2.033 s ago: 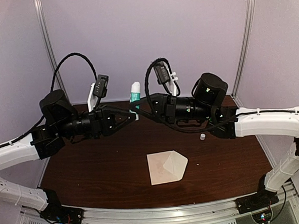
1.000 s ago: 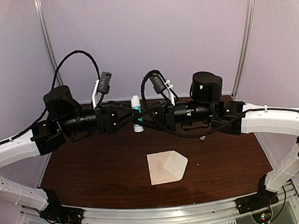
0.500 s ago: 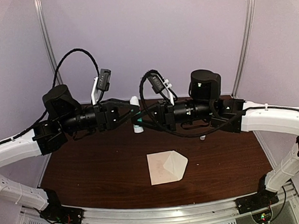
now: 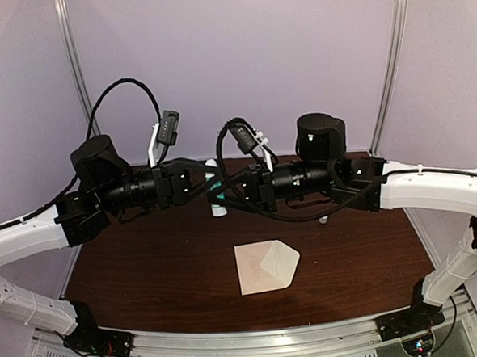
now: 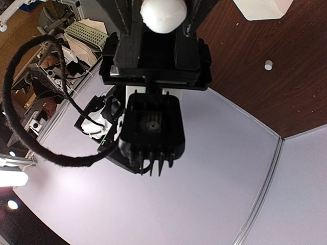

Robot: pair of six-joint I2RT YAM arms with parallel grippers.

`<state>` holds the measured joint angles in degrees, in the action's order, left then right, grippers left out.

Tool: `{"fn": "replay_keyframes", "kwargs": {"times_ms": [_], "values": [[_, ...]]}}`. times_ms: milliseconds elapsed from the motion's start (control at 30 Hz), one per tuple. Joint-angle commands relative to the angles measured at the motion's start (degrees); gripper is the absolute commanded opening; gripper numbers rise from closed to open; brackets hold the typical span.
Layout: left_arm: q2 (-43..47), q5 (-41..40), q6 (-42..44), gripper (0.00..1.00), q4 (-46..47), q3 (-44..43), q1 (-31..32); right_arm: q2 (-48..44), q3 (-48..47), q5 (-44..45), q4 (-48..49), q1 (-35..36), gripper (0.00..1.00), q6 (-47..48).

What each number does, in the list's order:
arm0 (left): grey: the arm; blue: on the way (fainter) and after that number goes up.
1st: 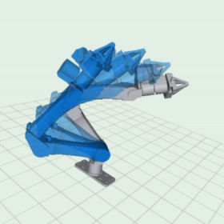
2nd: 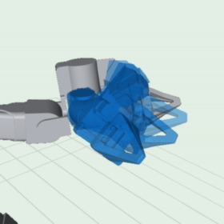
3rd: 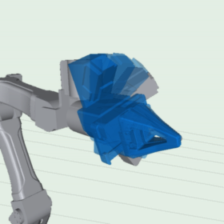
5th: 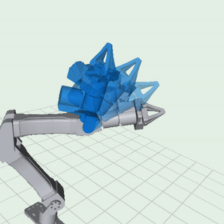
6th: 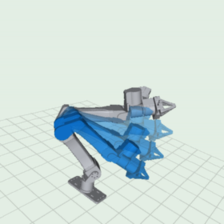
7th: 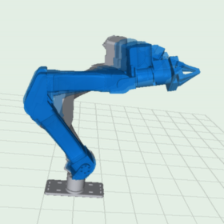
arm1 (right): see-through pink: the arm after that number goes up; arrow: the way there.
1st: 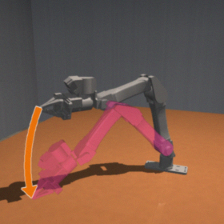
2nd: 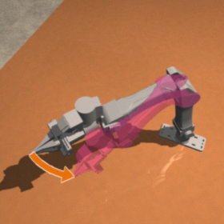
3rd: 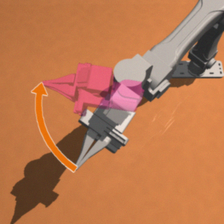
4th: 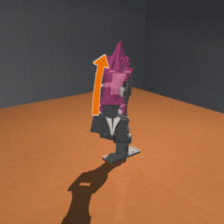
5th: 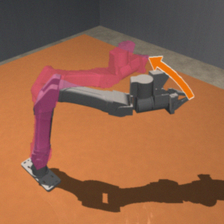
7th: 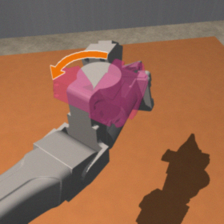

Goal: Place the letter into the envelope and seal it
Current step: Pass from the right arm to the left

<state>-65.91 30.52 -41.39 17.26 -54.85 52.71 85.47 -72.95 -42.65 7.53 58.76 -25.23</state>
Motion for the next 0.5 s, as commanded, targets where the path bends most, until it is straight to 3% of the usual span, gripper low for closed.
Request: {"fn": "replay_keyframes", "kwargs": {"times_ms": [0, 367, 467], "values": [[-0.3, 0.6, -0.2, 0.34, 3.4, -0.4, -0.2, -0.6, -1.5, 1.0, 0.2, 0.2, 0.02, 0.9], [0.7, -1.7, -0.3, 0.17, 3.0, 0.4, -0.2, -1.8, -0.5, 3.1, 1.1, 0.2, 0.02, 0.9], [0.5, -3.2, -0.4, 0.12, 3.7, -0.1, -0.2, -3.3, 0.6, 5.5, 2.5, 0.2, 0.12, 0.6]]}}
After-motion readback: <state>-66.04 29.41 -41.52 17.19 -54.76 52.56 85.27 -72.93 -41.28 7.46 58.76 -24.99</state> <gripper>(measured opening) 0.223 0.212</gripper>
